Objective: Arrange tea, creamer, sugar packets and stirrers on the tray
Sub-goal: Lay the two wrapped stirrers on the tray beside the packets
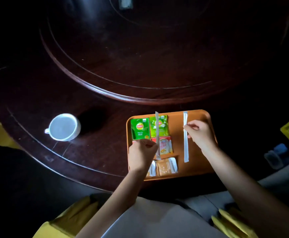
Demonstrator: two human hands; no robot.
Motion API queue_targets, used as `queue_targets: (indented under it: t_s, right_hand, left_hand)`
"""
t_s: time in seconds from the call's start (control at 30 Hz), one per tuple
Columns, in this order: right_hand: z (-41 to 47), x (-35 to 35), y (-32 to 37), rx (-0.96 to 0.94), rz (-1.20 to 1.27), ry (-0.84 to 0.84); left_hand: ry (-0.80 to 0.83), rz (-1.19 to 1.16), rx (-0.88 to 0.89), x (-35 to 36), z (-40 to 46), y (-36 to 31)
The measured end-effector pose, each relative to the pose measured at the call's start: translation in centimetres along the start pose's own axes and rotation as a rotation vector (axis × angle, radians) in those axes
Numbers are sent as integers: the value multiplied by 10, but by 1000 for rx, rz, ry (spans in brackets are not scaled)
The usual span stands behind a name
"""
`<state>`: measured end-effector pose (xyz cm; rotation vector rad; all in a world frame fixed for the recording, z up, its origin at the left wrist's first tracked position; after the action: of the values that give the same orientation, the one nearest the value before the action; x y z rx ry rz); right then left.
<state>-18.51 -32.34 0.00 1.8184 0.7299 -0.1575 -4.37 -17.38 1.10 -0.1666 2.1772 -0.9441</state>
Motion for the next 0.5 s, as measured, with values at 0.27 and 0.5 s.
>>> queue_targets:
  t_s: [0.27,0.5]
  right_hand:
    - [29,-20,-27,-45,-304,43]
    - [37,-29,-28,-163,-591,30]
  left_hand:
    - [88,156,46,67,-12,-38]
    - [105,249,63,85,-11,-40]
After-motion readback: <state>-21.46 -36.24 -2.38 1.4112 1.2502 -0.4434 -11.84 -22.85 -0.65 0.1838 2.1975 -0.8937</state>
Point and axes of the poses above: each hand's wrist, its own z-axis towards the middle knuckle, its own x-axis out of the palm, y = z × x, the point moved 4 cm from there along z, towards the middle knuckle, and after that the axes turned 2 degrees about -x, right-handed, at the moved point
